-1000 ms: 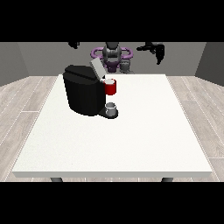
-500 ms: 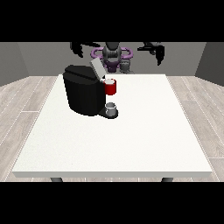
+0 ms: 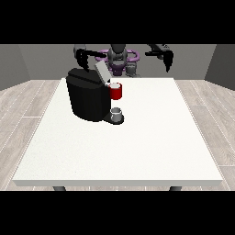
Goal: Insert the coffee pod into the coffee machine and close the lid
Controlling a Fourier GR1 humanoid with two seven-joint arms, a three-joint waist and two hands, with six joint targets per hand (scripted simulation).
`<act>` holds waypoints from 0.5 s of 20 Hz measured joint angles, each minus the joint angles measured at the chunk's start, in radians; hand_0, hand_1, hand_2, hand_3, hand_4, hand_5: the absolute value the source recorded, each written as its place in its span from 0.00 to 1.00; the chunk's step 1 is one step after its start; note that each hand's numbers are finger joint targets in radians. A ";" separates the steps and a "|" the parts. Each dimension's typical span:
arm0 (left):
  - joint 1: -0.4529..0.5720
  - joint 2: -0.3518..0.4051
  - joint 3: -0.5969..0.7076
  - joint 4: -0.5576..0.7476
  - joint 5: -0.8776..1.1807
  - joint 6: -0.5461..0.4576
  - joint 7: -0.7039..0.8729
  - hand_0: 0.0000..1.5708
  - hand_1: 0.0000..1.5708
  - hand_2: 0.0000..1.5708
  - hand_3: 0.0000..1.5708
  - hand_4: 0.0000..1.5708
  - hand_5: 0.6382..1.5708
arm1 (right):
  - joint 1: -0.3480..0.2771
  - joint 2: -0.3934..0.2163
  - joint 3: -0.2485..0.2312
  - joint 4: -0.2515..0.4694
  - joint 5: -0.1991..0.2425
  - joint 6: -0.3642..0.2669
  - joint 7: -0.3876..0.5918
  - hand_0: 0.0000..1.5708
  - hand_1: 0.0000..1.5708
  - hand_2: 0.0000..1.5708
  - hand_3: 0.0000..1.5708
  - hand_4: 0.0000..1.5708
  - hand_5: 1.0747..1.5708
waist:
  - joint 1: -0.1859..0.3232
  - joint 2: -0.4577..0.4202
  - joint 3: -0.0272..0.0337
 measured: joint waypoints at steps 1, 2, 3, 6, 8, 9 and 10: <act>0.014 0.006 0.001 -0.009 0.005 0.003 0.001 0.00 0.00 0.00 0.00 0.00 1.00 | -0.008 0.007 0.007 0.002 0.003 -0.001 0.008 0.00 0.00 0.00 0.00 0.00 1.00 | -0.008 0.003 0.0000; 0.022 0.005 -0.007 -0.027 0.008 0.003 0.012 0.00 0.00 0.00 0.00 0.00 1.00 | -0.024 0.006 0.004 0.018 0.008 -0.005 0.012 0.00 0.00 0.00 0.00 0.00 1.00 | -0.002 0.009 -0.0001; 0.038 0.004 -0.013 -0.047 0.013 0.004 0.020 0.00 0.00 0.00 0.00 0.00 1.00 | -0.032 0.011 0.009 0.027 0.014 -0.009 0.016 0.00 0.00 0.00 0.00 0.00 1.00 | -0.003 0.007 -0.0001; 0.037 0.016 -0.015 -0.066 0.021 0.020 0.025 0.00 0.00 0.00 0.00 0.00 1.00 | -0.068 0.019 0.022 0.046 0.033 -0.012 0.015 0.00 0.00 0.00 0.00 0.00 1.00 | -0.020 0.031 -0.0002; 0.038 0.023 -0.019 -0.082 0.023 0.029 0.030 0.00 0.00 0.00 0.00 0.00 1.00 | -0.094 0.017 0.024 0.063 0.045 -0.010 0.009 0.00 0.00 0.00 0.00 0.00 1.00 | -0.022 0.043 -0.0006; 0.036 0.030 -0.017 -0.089 0.030 0.029 0.031 0.00 0.00 0.00 0.00 0.00 1.00 | -0.109 0.017 0.022 0.073 0.047 -0.010 0.002 0.00 0.00 0.00 0.00 0.00 1.00 | -0.022 0.052 -0.0006; 0.034 0.024 -0.026 -0.107 0.030 0.036 0.040 0.00 0.00 0.00 0.00 0.00 1.00 | -0.125 0.010 0.011 0.090 0.050 -0.016 -0.010 0.00 0.00 0.00 0.00 0.00 1.00 | -0.013 0.060 -0.0013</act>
